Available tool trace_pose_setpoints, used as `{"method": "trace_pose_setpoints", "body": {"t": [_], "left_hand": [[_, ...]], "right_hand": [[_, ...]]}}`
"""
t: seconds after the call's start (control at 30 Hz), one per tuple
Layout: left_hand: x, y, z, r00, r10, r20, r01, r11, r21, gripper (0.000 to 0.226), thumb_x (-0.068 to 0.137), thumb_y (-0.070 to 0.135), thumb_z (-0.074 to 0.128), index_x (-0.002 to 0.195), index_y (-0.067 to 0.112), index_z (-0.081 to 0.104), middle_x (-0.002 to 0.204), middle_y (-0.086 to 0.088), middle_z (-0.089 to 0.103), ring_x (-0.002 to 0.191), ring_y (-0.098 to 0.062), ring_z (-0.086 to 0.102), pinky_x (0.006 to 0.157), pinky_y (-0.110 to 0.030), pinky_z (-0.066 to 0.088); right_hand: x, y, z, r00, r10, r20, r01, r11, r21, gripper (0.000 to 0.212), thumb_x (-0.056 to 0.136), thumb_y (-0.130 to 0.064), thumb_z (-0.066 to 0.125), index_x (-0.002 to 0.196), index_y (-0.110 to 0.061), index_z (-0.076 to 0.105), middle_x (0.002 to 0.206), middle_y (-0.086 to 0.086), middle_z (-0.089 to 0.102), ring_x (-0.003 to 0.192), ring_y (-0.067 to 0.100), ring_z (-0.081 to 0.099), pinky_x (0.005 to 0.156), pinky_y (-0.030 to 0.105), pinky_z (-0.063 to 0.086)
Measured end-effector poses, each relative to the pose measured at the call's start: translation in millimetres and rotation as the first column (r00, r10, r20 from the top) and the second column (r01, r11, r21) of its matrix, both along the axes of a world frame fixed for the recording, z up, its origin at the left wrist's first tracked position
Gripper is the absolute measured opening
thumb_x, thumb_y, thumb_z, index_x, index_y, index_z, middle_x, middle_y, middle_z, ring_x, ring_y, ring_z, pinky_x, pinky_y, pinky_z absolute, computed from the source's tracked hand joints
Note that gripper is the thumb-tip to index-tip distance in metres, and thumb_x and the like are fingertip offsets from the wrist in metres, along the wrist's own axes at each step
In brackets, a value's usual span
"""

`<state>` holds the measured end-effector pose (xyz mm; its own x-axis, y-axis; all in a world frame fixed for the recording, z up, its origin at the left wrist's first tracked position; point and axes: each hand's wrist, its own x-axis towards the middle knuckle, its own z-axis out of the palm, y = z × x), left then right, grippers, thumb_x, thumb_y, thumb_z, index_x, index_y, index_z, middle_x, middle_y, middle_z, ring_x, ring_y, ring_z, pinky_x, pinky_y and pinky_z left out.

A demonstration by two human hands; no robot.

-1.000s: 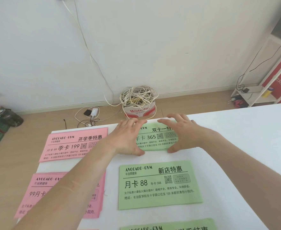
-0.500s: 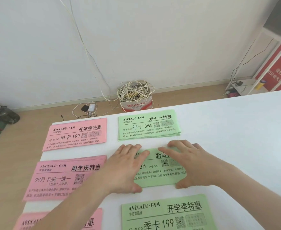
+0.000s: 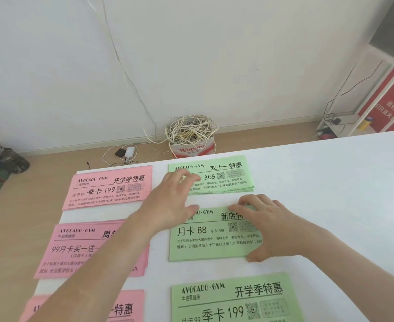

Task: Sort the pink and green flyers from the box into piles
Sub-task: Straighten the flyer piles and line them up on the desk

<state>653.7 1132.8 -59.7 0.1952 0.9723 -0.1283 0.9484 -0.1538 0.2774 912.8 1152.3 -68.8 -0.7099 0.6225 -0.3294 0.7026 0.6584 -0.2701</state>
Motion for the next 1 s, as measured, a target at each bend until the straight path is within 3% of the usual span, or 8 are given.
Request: {"method": "trace_pose_setpoints", "body": {"t": [0.13,0.37,0.57,0.73,0.87,1.0], "left_hand": [[-15.0,25.8,-10.1,0.992,0.055,-0.111,-0.058,0.998,-0.030,0.055,0.084,0.041,0.063,0.134,0.032,0.042,0.148,0.000,0.026,0.136,-0.022,0.024,0.107,-0.038,0.034],[-19.3,31.2,-22.9,0.998,0.055,-0.043,-0.055,0.998,0.006,0.041,0.086,0.032,0.063,0.125,0.024,0.054,0.133,0.000,0.042,0.123,-0.021,0.040,0.104,-0.032,0.034],[-20.8,35.2,-23.0,0.998,0.065,-0.021,-0.064,0.998,0.018,0.039,0.085,0.033,0.065,0.122,0.024,0.056,0.127,0.001,0.047,0.118,-0.020,0.041,0.101,-0.032,0.036],[-41.1,24.5,-9.5,0.994,0.109,0.017,-0.110,0.992,0.062,0.053,0.079,0.033,0.069,0.128,0.031,0.049,0.138,0.007,0.038,0.128,-0.016,0.035,0.104,-0.036,0.037],[-89.0,13.3,5.1,0.976,0.128,-0.176,-0.147,0.984,-0.099,0.084,0.073,0.027,0.073,0.144,0.030,0.029,0.156,0.001,0.014,0.143,-0.019,0.011,0.115,-0.032,0.019],[-120.7,9.6,9.9,0.941,0.105,-0.321,-0.186,0.954,-0.234,0.099,0.072,0.028,0.073,0.150,0.028,0.012,0.159,-0.003,0.001,0.145,-0.023,0.002,0.116,-0.031,0.008]], "right_hand": [[0.3,1.2,-1.2,1.000,-0.008,0.001,0.008,1.000,-0.008,0.106,0.059,-0.068,0.067,0.146,-0.041,0.013,0.139,-0.018,0.017,0.129,0.007,0.018,0.107,0.031,0.027],[2.0,1.5,-4.2,1.000,-0.022,-0.011,0.022,1.000,-0.011,0.106,0.059,-0.068,0.066,0.147,-0.042,0.011,0.139,-0.019,0.016,0.131,0.006,0.015,0.108,0.030,0.025],[-0.5,1.1,-2.8,0.999,-0.044,-0.008,0.044,0.999,-0.022,0.105,0.060,-0.065,0.066,0.146,-0.045,0.010,0.138,-0.020,0.015,0.132,0.007,0.014,0.108,0.030,0.024],[-4.0,-0.2,4.7,0.998,-0.066,0.000,0.066,0.996,-0.065,0.107,0.059,-0.067,0.067,0.142,-0.053,0.001,0.147,-0.021,0.005,0.139,0.007,0.002,0.112,0.038,0.019],[-29.8,-3.2,16.3,0.999,-0.039,-0.028,0.038,0.998,-0.042,0.109,0.061,-0.069,0.069,0.144,-0.051,0.001,0.151,-0.019,0.001,0.140,0.007,0.001,0.114,0.040,0.017],[-82.5,-15.3,22.2,0.995,0.036,-0.094,-0.041,0.998,-0.057,0.109,0.064,-0.068,0.071,0.145,-0.049,0.001,0.154,-0.013,0.002,0.141,0.010,0.000,0.116,0.042,0.014]]}}
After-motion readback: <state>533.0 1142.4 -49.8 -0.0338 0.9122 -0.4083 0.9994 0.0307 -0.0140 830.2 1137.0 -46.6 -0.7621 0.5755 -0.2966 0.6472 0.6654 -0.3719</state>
